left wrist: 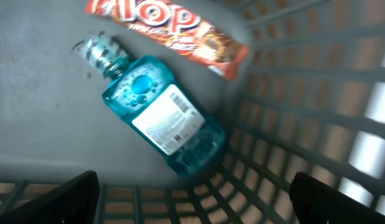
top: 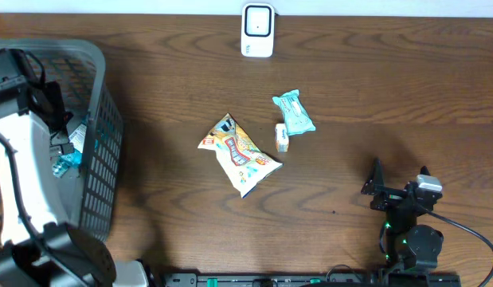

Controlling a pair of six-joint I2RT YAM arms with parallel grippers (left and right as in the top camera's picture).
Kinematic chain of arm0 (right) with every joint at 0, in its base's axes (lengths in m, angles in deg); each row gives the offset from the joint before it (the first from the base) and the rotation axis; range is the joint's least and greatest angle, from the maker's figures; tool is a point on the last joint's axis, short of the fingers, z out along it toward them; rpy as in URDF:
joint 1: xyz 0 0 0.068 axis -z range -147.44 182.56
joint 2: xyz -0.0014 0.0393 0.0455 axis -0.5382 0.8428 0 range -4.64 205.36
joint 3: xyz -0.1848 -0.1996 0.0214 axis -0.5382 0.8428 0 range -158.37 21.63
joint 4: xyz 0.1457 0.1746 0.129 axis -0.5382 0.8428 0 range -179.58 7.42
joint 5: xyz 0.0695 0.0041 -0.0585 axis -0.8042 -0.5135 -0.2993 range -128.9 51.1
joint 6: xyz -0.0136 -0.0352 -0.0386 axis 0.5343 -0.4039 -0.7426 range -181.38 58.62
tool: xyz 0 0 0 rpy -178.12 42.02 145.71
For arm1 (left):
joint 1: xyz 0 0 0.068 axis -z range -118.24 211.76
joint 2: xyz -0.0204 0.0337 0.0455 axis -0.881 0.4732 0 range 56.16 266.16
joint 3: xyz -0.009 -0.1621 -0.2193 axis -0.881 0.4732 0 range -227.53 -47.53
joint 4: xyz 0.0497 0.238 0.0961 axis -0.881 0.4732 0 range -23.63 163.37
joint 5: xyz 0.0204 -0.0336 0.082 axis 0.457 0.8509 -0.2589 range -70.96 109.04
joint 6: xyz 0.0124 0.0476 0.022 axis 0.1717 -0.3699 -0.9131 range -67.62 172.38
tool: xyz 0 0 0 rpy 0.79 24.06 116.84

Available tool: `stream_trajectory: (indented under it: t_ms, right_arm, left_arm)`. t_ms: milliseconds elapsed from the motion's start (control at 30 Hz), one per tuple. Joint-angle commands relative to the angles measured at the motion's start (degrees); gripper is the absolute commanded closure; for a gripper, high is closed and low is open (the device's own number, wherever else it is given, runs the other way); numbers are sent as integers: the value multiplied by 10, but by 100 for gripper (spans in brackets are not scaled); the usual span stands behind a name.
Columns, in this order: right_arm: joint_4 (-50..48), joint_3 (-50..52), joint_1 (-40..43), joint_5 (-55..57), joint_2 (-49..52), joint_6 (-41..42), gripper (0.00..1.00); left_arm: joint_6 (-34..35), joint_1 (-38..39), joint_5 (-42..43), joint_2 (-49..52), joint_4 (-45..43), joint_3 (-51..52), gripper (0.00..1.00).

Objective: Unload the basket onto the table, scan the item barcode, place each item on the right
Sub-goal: 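Grasp the blue Listerine bottle in the basket and lift it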

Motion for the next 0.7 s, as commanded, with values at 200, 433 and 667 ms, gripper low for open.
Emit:
stream_trajectory:
  t_ms: [200,433,667]
  right_arm:
    - [2,0,3,3,-2,-6,1]
    - [2,0,3,2,-2,-6,1]
    - [2,0,3,2,-2,-6,1]
  left_arm:
    - [233,-23,-10,106,34,-4,2]
    - [342,-23,-10,138,63,3,2]
    - [353,-26,-21,185,32,5,2]
